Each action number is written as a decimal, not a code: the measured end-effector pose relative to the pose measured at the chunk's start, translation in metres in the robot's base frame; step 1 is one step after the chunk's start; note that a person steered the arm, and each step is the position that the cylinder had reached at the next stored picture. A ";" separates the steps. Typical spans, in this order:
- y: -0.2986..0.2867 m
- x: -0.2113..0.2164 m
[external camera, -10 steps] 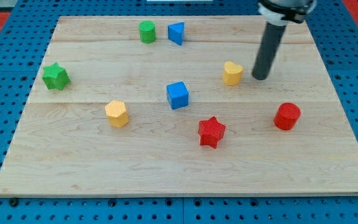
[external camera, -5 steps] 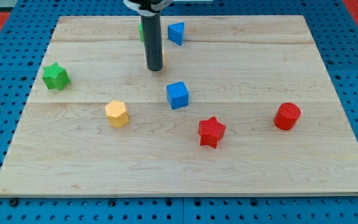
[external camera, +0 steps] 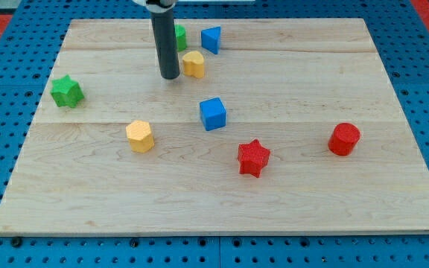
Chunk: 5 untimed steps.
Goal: Move the heart bottom to the triangle
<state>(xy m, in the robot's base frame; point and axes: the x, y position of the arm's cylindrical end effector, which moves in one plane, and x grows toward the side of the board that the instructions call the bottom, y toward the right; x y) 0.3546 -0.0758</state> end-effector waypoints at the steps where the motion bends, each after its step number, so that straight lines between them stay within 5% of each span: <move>1: 0.001 0.005; 5: 0.048 -0.017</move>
